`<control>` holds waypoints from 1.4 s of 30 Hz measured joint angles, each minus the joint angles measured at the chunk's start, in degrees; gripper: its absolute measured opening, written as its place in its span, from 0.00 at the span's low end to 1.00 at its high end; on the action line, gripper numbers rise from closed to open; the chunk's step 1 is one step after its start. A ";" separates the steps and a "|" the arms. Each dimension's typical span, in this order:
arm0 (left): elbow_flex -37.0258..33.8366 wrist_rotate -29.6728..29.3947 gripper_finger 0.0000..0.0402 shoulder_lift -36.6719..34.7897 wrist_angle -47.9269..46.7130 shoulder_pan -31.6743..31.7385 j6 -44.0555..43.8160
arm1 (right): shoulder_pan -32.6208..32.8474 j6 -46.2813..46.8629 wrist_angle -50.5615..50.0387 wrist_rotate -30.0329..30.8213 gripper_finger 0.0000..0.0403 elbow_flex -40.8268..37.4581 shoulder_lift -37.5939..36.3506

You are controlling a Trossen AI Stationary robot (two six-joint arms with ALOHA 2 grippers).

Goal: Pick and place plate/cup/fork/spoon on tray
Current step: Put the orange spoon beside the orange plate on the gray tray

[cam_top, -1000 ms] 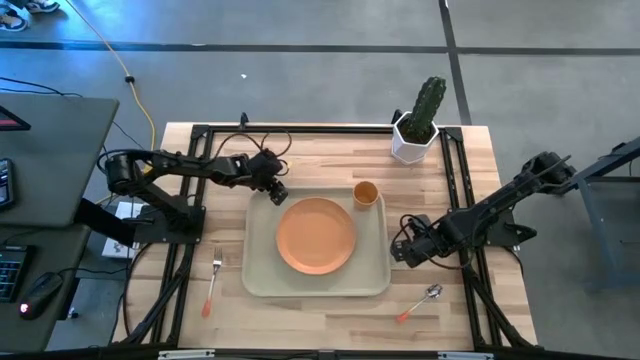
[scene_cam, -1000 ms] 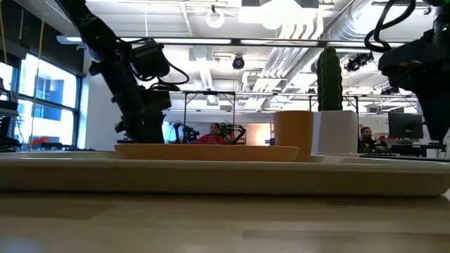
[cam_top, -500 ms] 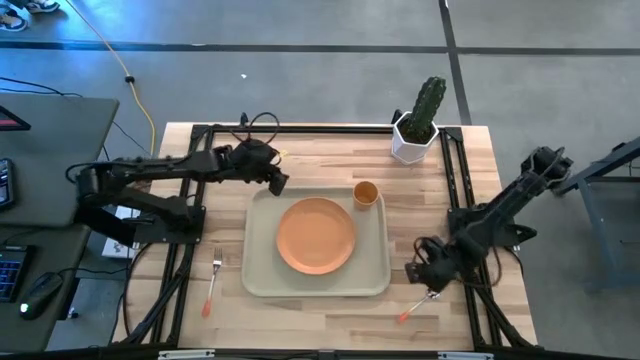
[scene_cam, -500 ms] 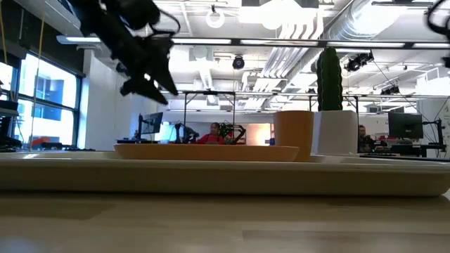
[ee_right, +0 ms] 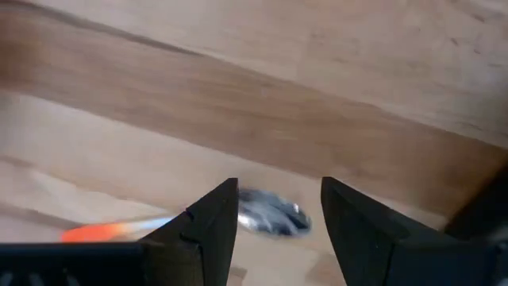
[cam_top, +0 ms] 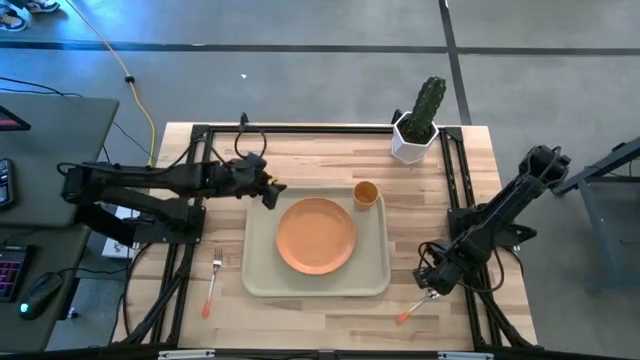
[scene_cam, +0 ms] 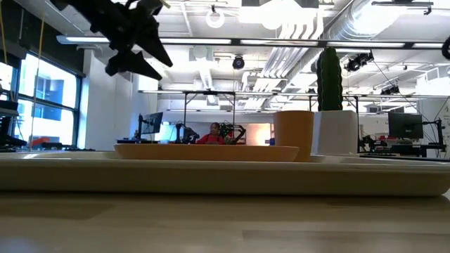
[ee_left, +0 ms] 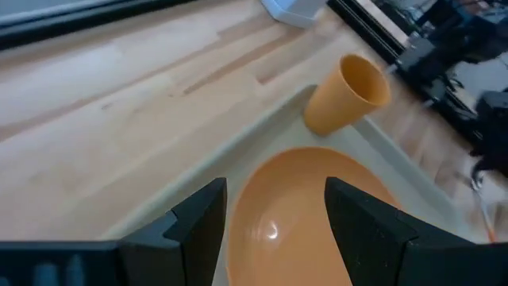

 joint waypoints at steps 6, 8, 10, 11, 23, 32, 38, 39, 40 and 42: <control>0.00 -1.32 0.50 0.02 -5.65 -4.22 -5.05 | 0.59 0.19 2.49 -0.92 0.42 -2.20 0.02; 0.00 -1.36 0.50 0.02 -6.83 -5.47 -6.26 | 1.23 0.04 2.81 -1.61 0.42 -2.20 0.02; 0.00 -1.36 0.50 0.02 -7.05 -6.51 -6.69 | 2.29 -0.07 3.61 -2.85 0.42 -2.20 0.02; 0.00 -1.36 0.50 0.02 -7.05 -6.87 -6.69 | 2.89 0.00 3.73 -2.86 0.42 -2.20 0.02; 0.00 -1.38 0.50 0.03 -7.04 -7.29 -6.11 | 7.99 -0.96 9.86 -2.42 0.42 -2.20 0.02; 0.00 -1.57 0.50 0.02 -8.00 -5.30 -4.08 | 10.98 0.20 8.04 -0.63 0.41 -2.20 0.02; 0.00 -1.57 0.50 0.02 -9.08 -4.91 -3.23 | 11.23 0.65 9.61 3.31 0.31 -2.20 0.00; 0.00 -1.58 0.50 0.02 -9.05 -4.91 -3.08 | 11.23 0.89 9.61 3.30 0.29 -2.20 0.00; 0.00 -1.60 0.50 0.02 -9.06 -4.91 -3.06 | 11.23 1.09 9.59 3.27 0.27 -2.20 0.00; 0.00 -1.91 0.50 0.04 -9.05 -4.91 -3.02 | 11.21 1.14 9.64 2.87 0.24 -2.20 0.00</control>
